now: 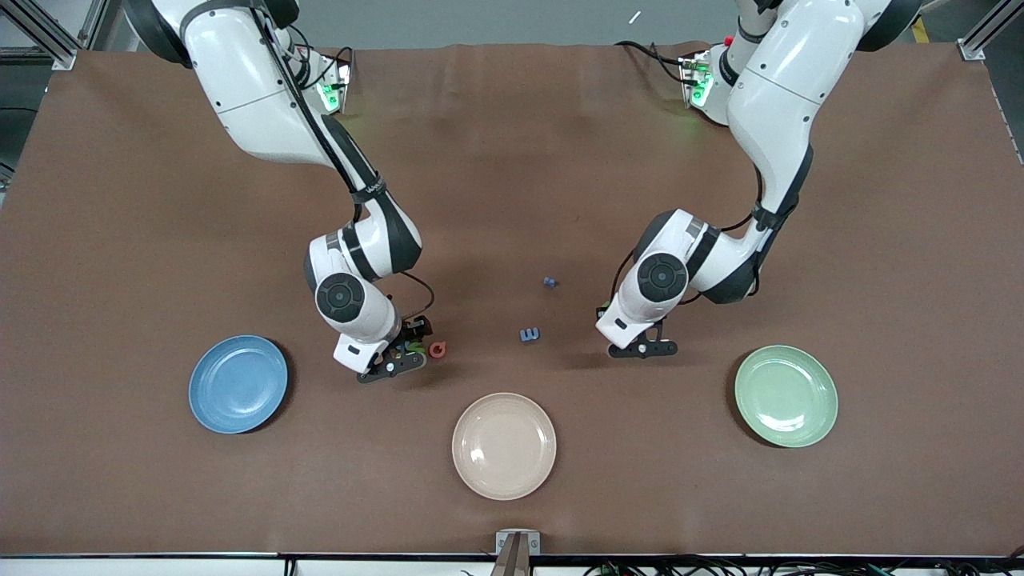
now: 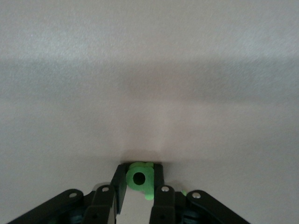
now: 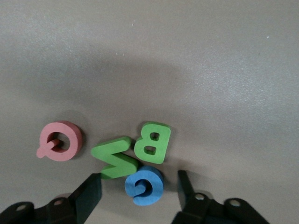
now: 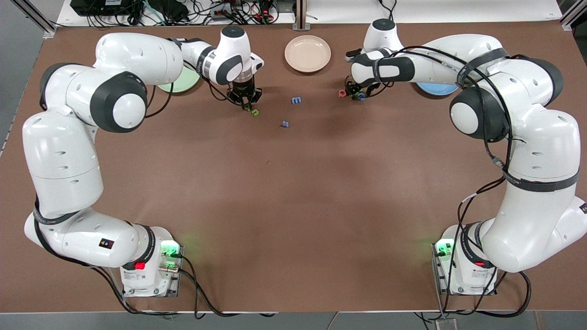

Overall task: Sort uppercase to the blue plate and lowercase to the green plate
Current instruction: 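Carry the green q over the green plate with the left gripper, then place the blue G on the blue plate while the left gripper releases q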

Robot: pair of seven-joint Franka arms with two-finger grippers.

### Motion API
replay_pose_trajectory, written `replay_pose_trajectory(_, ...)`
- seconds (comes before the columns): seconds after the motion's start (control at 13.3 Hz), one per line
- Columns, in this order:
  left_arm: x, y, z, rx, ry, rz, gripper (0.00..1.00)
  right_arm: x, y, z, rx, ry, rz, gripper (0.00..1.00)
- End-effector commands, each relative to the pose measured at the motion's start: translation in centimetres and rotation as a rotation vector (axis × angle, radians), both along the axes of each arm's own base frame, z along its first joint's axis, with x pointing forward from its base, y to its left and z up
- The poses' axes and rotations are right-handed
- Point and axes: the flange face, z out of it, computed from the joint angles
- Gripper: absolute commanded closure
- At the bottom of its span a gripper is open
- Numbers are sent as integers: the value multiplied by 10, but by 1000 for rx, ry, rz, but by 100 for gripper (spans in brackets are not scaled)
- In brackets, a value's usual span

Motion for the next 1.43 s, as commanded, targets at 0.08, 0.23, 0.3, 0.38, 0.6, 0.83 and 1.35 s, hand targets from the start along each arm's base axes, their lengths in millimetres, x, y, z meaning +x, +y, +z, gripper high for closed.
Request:
replay_pose_trajectory(0.08, 10, 18, 10, 25, -17, 12, 100, -7, -8, -3, 1, 16, -15, 48)
replay_pose_trajectory(0.23, 33, 45, 53, 7, -83, 46, 100, -5, -16, -1, -2, 21, -24, 36)
replay_pose_trajectory(0.3, 43, 60, 68, 1, -106, 59, 100, -1, -25, 0, -1, 22, -31, 32)
replay_pose_trajectory(0.38, 53, 78, 83, -2, -128, 64, 100, 1, -31, 0, -3, 33, -35, 31)
replay_pose_trajectory(0.6, 87, 161, 104, -10, -160, 20, 100, -5, -29, -4, -6, 38, -29, 28)
replay_pose_trajectory(0.83, 112, 227, 85, -15, -154, -42, 100, -4, -32, -1, -6, 40, -29, 42)
replay_pose_trajectory(1.35, 131, 280, 37, -37, -165, -66, 92, 1, -37, 17, -4, 49, -43, 92)
